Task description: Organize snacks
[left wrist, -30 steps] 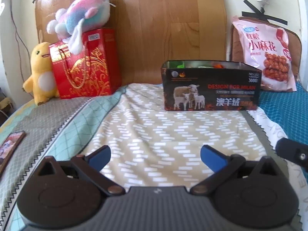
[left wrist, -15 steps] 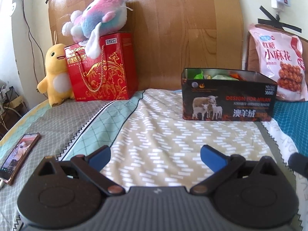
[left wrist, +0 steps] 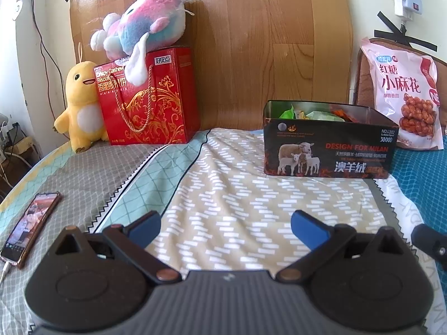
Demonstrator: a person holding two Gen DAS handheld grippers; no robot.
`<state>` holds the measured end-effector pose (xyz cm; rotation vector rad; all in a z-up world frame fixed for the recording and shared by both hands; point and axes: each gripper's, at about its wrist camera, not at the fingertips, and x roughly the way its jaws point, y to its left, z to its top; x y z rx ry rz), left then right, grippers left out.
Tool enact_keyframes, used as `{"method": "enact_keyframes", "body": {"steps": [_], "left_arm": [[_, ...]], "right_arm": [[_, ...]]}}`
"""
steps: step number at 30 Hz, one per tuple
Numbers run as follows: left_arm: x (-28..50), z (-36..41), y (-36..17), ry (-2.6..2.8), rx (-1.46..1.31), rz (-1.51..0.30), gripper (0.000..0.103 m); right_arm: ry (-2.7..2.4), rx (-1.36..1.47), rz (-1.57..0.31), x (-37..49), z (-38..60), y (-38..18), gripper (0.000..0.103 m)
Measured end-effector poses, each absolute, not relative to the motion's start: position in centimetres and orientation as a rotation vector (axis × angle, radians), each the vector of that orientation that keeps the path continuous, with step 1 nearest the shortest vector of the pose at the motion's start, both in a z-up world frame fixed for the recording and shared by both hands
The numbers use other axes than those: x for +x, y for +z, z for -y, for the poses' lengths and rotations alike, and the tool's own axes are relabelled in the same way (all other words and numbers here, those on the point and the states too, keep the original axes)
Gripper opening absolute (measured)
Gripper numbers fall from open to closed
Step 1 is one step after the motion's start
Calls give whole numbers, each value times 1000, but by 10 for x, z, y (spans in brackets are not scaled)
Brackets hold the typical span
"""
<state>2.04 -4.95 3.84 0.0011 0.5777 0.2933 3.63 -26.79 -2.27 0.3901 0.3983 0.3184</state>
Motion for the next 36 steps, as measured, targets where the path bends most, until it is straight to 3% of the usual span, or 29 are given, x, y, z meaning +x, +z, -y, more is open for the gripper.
{"method": "enact_keyframes", "body": {"steps": [36], "left_arm": [[4,54,48,248,19,-569,103]], "right_arm": [[312,399,-380,34,270,-20,88]]}}
